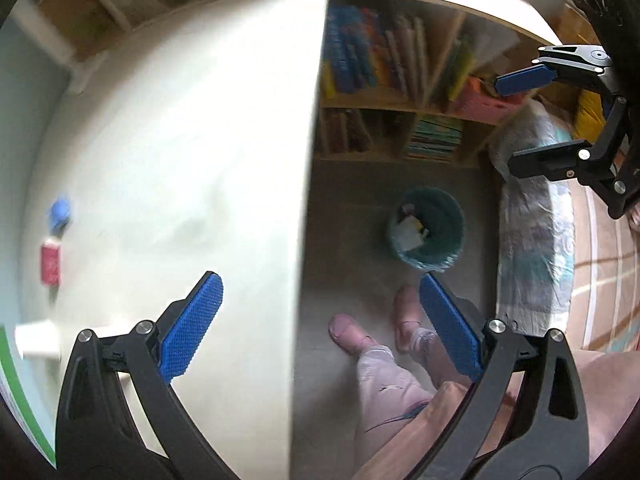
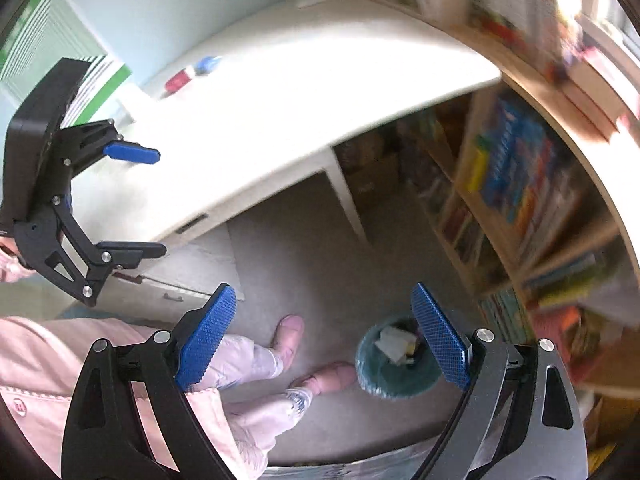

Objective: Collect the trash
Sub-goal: 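Return both tools to the table toward the cup and cream box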

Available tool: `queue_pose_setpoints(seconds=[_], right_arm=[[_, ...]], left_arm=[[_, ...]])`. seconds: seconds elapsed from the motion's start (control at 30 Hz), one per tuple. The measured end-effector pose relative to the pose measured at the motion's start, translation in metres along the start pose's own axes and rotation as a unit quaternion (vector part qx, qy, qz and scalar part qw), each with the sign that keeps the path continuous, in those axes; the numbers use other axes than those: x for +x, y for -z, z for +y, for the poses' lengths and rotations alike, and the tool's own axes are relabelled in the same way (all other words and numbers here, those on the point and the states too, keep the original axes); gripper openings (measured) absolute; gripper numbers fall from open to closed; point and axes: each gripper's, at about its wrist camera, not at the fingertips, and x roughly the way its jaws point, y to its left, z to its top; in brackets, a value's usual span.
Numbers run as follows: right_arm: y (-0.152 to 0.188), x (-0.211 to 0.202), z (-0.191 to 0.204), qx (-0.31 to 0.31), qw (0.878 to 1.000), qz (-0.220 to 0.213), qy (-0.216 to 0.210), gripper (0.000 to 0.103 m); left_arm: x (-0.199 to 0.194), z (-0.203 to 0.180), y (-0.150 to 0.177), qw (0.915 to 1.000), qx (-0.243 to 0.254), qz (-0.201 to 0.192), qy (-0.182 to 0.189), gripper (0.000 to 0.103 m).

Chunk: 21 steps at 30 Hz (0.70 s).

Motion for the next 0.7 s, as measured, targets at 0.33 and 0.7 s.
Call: queue_pose_setpoints(seconds=[0.33, 0.7], right_arm=[[-0.062, 0.041, 0.079, -0.135, 0.989, 0.03, -0.043, 0.089], [-0.12, 0.087, 0.18, -0.202, 0.976, 0.045, -0.07, 0.089]], left_arm=[[-0.021, 0.069, 0.065, 0.9898, -0.132, -0.007, -0.052, 0.096], [-0.033, 0.167, 0.153, 0.9718, -0.228, -0.005, -0.062, 0.096]])
